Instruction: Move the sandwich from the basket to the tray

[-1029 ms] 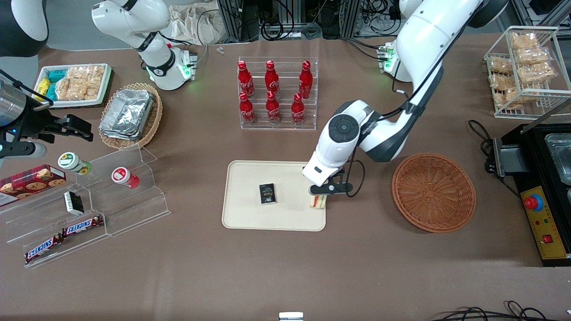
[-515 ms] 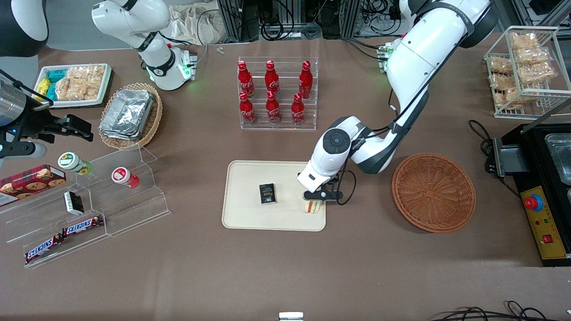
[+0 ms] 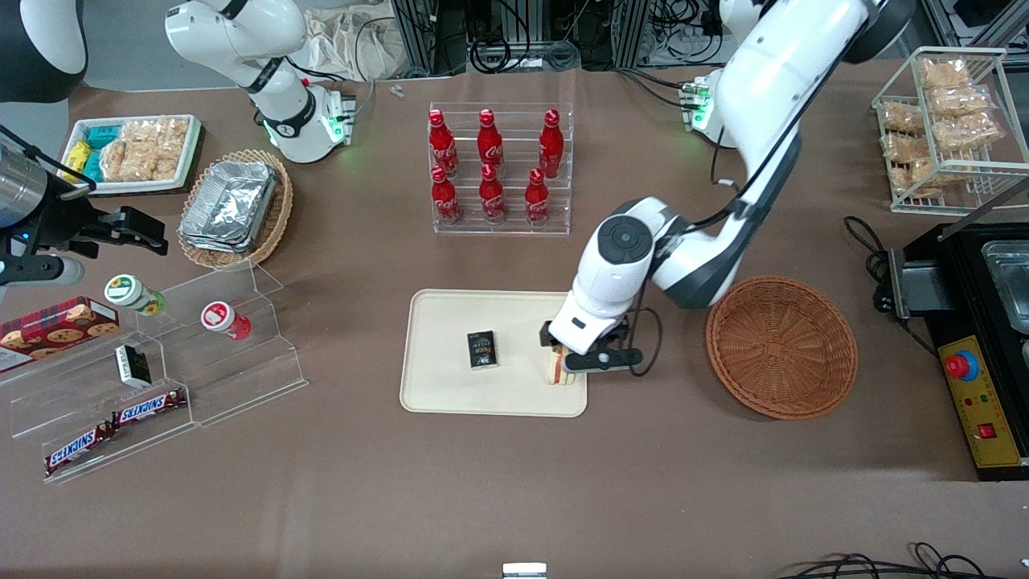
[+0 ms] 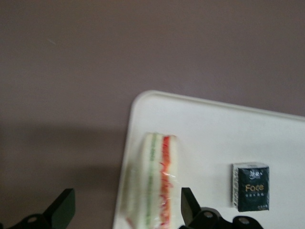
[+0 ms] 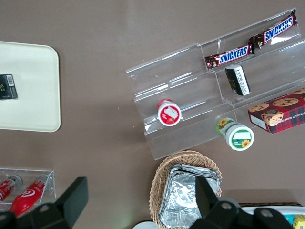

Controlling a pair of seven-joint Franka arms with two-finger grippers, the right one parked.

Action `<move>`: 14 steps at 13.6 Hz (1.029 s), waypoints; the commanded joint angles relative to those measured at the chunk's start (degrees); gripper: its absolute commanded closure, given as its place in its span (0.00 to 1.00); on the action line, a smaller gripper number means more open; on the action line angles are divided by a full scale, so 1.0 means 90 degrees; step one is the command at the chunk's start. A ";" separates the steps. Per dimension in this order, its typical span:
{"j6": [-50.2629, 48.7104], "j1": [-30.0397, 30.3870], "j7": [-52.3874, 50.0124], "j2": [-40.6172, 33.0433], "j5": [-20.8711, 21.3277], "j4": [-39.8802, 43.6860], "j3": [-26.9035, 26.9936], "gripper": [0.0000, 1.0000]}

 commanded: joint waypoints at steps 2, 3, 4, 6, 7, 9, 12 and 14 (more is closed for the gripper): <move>-0.1694 -0.0046 0.0481 -0.1078 -0.0771 0.0281 0.0486 0.00; -0.2163 -0.0046 0.0872 -0.1283 -0.1093 0.0389 0.0614 0.00; -0.2438 -0.0046 0.1147 -0.1488 -0.1299 0.0428 0.0905 0.00; -0.2984 -0.0037 0.2004 -0.2015 -0.1728 0.0419 0.1511 0.00; -0.3549 -0.0037 0.2618 -0.2230 -0.1914 0.0419 0.1843 0.00; -0.4303 -0.0037 0.3742 -0.2630 -0.2062 0.0380 0.2439 0.00; -0.4930 -0.0036 0.4964 -0.3294 -0.2043 0.0059 0.3289 0.00; -0.4960 -0.0056 0.5114 -0.3725 -0.1994 -0.0195 0.3613 0.00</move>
